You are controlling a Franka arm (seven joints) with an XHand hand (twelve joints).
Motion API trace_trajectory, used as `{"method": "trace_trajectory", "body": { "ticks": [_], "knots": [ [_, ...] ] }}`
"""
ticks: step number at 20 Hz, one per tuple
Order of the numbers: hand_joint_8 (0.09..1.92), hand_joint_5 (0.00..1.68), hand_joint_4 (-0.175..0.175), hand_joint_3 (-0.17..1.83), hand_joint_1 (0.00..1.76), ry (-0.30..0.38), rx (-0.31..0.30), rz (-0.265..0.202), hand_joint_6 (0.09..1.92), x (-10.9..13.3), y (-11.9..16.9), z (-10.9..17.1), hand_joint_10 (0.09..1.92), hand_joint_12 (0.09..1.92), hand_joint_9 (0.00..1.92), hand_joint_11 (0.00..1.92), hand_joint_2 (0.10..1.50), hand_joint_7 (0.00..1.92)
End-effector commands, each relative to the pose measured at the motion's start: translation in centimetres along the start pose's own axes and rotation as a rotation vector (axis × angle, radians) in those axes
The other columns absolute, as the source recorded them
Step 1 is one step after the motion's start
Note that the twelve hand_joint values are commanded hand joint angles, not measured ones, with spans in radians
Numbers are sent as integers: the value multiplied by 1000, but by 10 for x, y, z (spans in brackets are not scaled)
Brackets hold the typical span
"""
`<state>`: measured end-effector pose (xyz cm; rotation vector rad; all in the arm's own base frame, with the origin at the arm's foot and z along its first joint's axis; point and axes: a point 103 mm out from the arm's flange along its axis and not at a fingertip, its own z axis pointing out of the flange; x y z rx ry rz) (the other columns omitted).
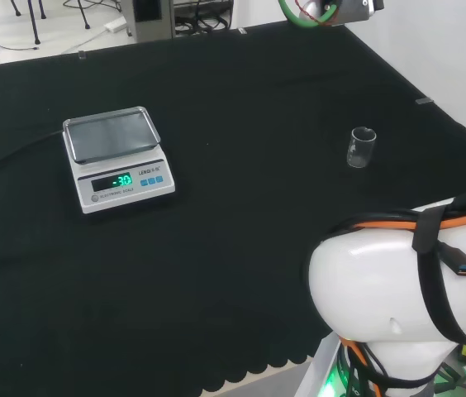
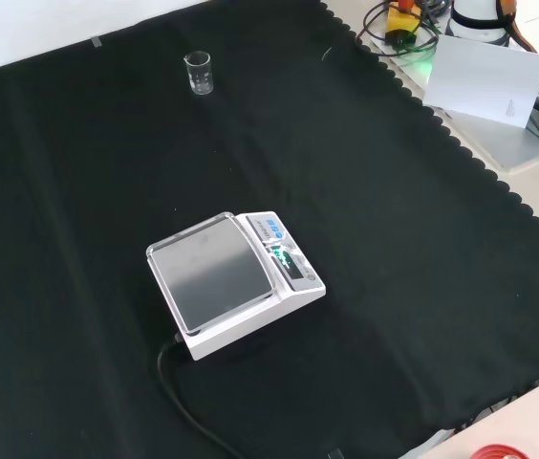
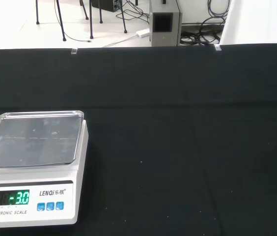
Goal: Pick up the beaker.
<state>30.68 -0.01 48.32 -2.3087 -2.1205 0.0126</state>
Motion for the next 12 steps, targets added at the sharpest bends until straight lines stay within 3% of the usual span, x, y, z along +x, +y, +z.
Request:
{"method": "trace_trajectory", "body": {
  "ticks": [1, 5, 12],
  "knots": [
    [675, 306, -13, 638, 714, -12, -9, -2, 417, -3, 6, 2, 762, 1395, 459, 50, 705, 345],
    [671, 344, -14, 578, 711, -14, -6, -25, 328, -9, 18, 9, 770, 1452, 459, 27, 739, 348],
    [676, 368, -16, 567, 714, -25, 14, -26, 311, -32, 48, 37, 774, 1457, 478, 42, 747, 370]
  ]
}}
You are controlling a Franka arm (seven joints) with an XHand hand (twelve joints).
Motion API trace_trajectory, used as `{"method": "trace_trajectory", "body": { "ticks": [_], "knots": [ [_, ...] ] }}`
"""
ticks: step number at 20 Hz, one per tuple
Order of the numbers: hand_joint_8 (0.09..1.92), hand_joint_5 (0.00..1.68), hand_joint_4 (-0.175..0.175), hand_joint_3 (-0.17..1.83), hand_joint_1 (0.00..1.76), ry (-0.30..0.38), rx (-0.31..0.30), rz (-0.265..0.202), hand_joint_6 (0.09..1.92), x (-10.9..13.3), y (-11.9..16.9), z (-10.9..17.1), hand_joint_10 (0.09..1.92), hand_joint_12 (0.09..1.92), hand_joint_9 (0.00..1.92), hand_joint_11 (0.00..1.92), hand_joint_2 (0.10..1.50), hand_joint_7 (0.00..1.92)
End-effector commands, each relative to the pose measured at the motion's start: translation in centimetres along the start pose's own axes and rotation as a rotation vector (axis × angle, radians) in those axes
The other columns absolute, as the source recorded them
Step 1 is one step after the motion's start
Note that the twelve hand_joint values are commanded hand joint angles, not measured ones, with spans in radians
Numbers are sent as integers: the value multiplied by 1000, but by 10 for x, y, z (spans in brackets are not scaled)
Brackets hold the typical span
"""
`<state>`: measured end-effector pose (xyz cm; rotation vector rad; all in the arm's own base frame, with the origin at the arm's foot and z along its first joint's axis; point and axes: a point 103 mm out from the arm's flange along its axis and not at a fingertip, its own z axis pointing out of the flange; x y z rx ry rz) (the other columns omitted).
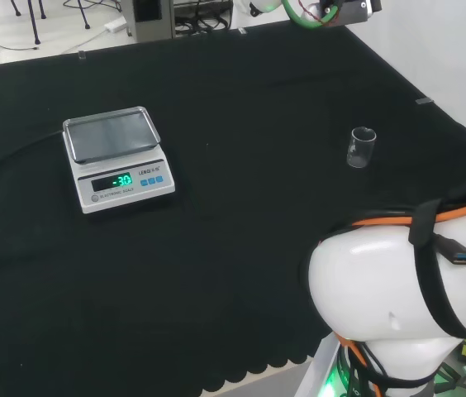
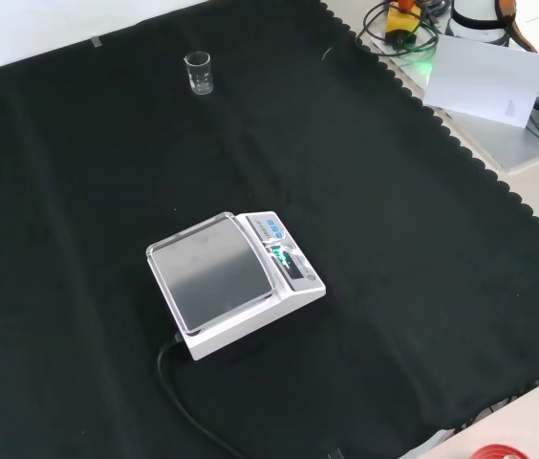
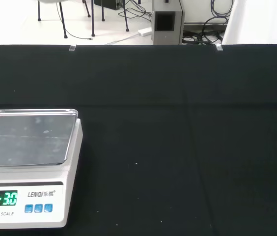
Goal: Pick up the beaker.
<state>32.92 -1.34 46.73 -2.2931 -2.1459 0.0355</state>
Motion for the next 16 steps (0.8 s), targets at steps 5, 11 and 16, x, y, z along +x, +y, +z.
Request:
{"method": "trace_trajectory", "body": {
  "ticks": [5, 11, 16],
  "knots": [
    [677, 383, -18, 565, 717, -18, 51, -2, 309, -54, 50, 56, 774, 1455, 493, 54, 750, 383],
    [675, 391, -20, 563, 719, -37, 92, 22, 304, -90, 71, 89, 770, 1450, 497, 59, 755, 388],
    [676, 400, -23, 562, 721, -64, 113, 62, 305, -116, 79, 104, 768, 1449, 499, 65, 759, 396]
  ]
}}
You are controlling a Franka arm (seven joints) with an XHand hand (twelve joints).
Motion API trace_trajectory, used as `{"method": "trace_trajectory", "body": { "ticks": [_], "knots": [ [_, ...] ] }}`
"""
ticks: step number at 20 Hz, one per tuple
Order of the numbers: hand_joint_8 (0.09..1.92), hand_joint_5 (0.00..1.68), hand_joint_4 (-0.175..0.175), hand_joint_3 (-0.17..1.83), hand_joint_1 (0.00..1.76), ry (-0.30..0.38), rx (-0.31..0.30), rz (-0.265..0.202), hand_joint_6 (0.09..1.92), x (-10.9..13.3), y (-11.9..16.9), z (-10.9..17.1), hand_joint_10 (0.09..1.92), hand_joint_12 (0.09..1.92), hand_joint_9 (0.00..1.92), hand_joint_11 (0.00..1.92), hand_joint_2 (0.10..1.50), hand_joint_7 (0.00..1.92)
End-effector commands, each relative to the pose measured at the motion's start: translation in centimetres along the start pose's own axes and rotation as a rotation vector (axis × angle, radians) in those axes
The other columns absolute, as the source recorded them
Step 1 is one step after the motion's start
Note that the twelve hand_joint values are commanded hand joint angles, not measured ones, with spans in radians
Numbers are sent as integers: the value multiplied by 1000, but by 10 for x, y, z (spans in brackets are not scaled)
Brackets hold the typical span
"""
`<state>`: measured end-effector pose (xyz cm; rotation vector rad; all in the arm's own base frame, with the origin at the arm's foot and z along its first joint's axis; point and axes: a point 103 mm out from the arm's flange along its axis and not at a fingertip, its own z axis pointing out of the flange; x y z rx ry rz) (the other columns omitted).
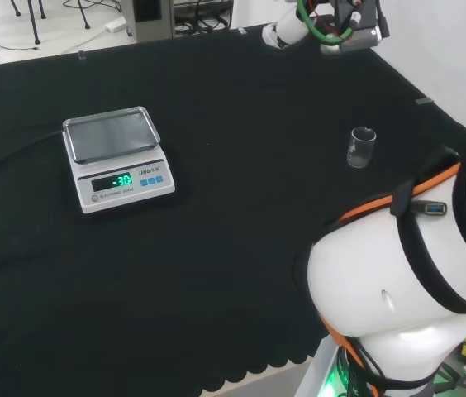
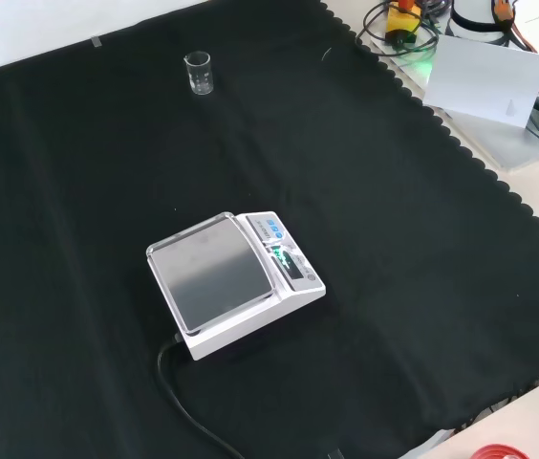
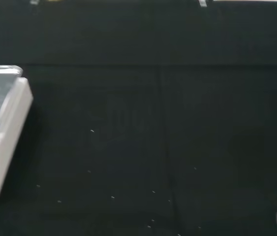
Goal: Pick up the beaker.
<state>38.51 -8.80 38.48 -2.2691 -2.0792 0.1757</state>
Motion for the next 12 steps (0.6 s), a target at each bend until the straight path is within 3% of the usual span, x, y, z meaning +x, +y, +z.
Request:
{"method": "trace_trajectory", "body": {
  "ticks": [1, 4, 8, 12],
  "knots": [
    [677, 404, -23, 562, 721, -38, 15, 49, 306, -49, 23, 24, 769, 1448, 501, 66, 759, 398],
    [679, 421, -24, 562, 722, -84, 30, 72, 313, -61, 32, 37, 770, 1448, 509, 76, 762, 406],
    [681, 447, -25, 561, 724, -53, 73, 113, 326, -87, 46, 58, 771, 1443, 520, 90, 765, 418],
    [680, 459, -26, 561, 726, -20, 96, 109, 337, -113, 58, 78, 768, 1436, 528, 100, 770, 423]
  ]
}}
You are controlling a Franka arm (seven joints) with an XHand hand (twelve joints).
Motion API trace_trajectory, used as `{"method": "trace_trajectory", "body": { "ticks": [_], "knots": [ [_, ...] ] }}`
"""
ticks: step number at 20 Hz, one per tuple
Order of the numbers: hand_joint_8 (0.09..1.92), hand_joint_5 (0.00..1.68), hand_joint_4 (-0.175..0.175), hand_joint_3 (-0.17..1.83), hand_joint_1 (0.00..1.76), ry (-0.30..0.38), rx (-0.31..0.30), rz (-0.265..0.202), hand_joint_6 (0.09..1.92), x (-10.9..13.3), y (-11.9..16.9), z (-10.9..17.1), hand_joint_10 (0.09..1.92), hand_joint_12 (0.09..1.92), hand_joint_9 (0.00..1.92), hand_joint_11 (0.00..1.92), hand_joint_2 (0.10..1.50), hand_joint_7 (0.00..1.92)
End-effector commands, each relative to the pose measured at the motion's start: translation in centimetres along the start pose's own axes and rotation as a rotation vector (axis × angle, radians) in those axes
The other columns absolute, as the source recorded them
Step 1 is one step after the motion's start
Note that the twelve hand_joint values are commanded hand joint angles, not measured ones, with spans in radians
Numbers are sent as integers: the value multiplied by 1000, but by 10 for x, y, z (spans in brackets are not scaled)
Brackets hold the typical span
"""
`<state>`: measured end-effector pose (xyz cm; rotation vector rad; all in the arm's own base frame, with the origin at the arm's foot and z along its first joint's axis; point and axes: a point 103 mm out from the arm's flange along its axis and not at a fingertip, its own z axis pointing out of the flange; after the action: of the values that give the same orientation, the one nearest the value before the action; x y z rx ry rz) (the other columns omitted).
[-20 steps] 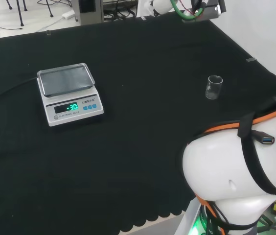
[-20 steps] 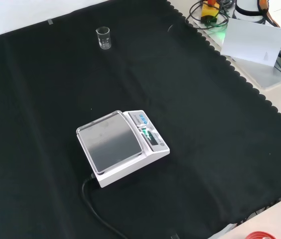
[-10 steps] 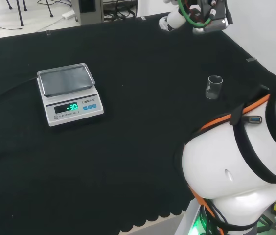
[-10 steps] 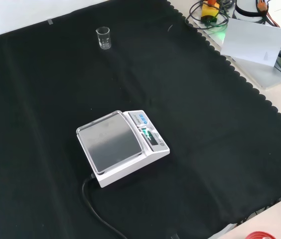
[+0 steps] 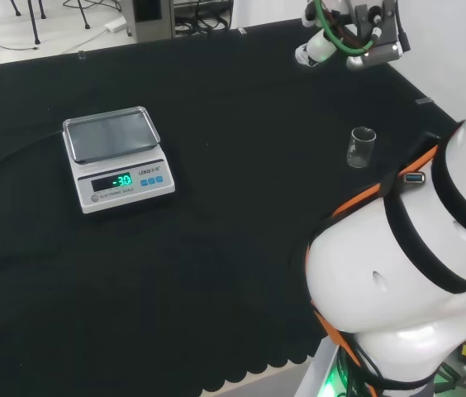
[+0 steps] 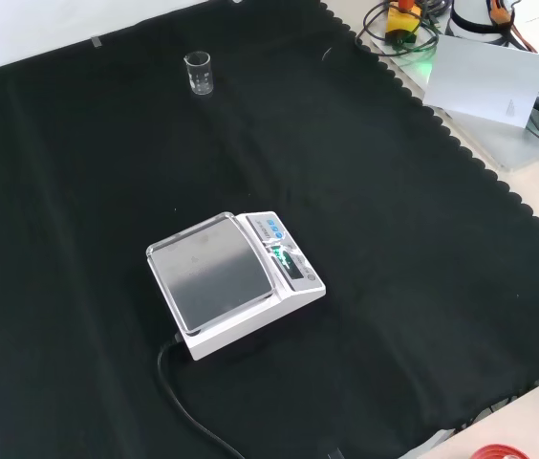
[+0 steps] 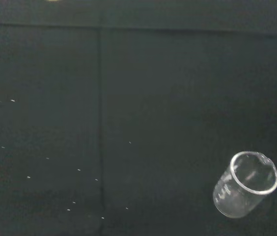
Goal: Pick up the beaker.
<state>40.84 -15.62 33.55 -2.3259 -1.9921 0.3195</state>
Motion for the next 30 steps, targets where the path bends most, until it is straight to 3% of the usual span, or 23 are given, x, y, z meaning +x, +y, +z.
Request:
{"method": "trace_trajectory", "body": {
  "ticks": [1, 5, 12, 16, 20, 30],
  "knots": [
    [679, 461, -27, 561, 726, 48, 35, 39, 339, -51, 32, 35, 768, 1435, 530, 103, 771, 424],
    [678, 465, -28, 561, 728, 46, 26, 31, 348, -68, 41, 45, 765, 1431, 535, 109, 774, 426],
    [675, 466, -29, 559, 729, 109, 13, 4, 363, -90, 43, 70, 761, 1428, 538, 115, 777, 426],
    [674, 464, -30, 558, 729, 140, 15, 17, 371, -100, 42, 87, 759, 1426, 539, 116, 778, 426],
    [674, 462, -30, 558, 729, 155, 32, 14, 380, -99, 46, 104, 758, 1426, 538, 115, 779, 426],
    [675, 463, -35, 559, 729, 146, 71, -10, 402, -80, 58, 113, 758, 1427, 539, 116, 782, 427]
  ]
}}
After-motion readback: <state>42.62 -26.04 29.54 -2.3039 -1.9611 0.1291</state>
